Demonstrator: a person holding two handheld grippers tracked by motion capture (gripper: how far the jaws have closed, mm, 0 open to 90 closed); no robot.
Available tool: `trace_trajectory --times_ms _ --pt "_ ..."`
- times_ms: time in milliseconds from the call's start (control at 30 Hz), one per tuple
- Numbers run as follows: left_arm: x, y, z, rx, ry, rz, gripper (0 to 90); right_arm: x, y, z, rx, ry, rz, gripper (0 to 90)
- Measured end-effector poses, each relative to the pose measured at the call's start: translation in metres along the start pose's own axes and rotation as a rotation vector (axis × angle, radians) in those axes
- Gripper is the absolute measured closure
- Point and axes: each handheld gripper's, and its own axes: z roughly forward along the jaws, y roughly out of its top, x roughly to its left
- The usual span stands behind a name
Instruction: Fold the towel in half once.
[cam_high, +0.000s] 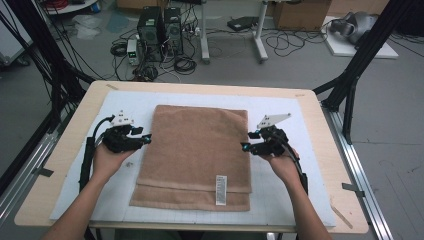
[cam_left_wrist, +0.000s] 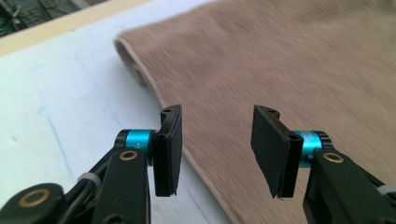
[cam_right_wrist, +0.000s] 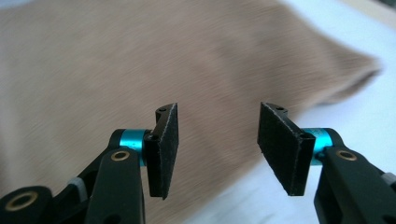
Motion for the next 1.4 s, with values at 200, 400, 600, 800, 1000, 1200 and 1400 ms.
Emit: trace_trajectory --times_ms 200,400,600,800,1000,1200,1400 --pt "-0.024 -0.030 -0.007 0.047 -0.081 0.080 55.0 0.038 -0.025 0.008 0.020 0.112 -0.040 47.6" --pt "-0.032 -0.052 -0.004 0.105 -0.160 0.101 57.1 0.051 -0.046 0.027 0.089 0.143 -0.062 49.7" --pt "-0.035 -0.057 -0.003 0.087 -0.159 0.132 75.5 0.050 -0.047 0.029 0.076 0.136 -0.073 73.9" --pt "-0.036 -0.051 -0.008 0.077 -0.152 0.136 85.3 0.051 -0.040 0.027 0.089 0.146 -0.105 83.8" --pt "-0.033 -0.039 -0.025 0.014 -0.144 0.119 85.3 0.052 -0.027 0.011 0.045 0.133 -0.120 83.8" --pt "-0.033 -0.031 -0.047 -0.032 -0.165 0.131 85.2 0.057 -0.013 -0.010 -0.002 0.145 -0.139 83.6" --pt "-0.042 -0.035 -0.066 -0.040 -0.203 0.151 84.8 0.070 -0.007 -0.033 -0.005 0.193 -0.173 82.2"
